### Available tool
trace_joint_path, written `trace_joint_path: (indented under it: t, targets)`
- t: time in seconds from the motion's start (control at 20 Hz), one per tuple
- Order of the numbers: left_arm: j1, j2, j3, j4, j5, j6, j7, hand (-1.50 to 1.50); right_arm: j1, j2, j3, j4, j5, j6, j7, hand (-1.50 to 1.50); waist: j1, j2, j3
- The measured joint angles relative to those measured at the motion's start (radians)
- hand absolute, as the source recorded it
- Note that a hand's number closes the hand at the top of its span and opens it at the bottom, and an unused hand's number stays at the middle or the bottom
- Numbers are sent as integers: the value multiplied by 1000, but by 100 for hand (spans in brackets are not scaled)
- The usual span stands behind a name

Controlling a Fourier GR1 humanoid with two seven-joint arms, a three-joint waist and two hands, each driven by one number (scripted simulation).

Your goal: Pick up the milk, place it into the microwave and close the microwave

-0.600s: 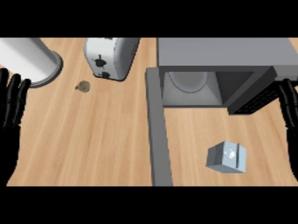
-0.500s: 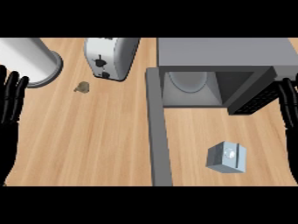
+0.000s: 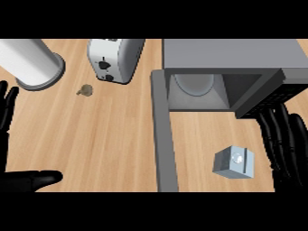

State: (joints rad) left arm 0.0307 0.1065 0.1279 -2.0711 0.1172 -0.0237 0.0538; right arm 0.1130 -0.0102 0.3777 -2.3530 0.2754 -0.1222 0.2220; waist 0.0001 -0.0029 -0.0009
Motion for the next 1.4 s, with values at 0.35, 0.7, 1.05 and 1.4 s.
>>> trace_joint_path:
  t: [0.35,0.7,1.05,1.4]
  targets:
    - [126,18,67,-132,107,-49,59,-150,123,-9,181,-14,76,-102,-10,-150,0,-2,0]
    - [245,31,151,-182,208,-138,30,-150,184,-28,218,15,149,-188,-14,-150,2,-1,0]
    - [321,8,206,-227,266,-203,26,-150,244,-91,149,61,92,-200,-107,-150,2,1,1]
    - [378,3,289,-253,340,-266,34,-150,299,-101,89,161,12,-235,-224,-150,3,1,1]
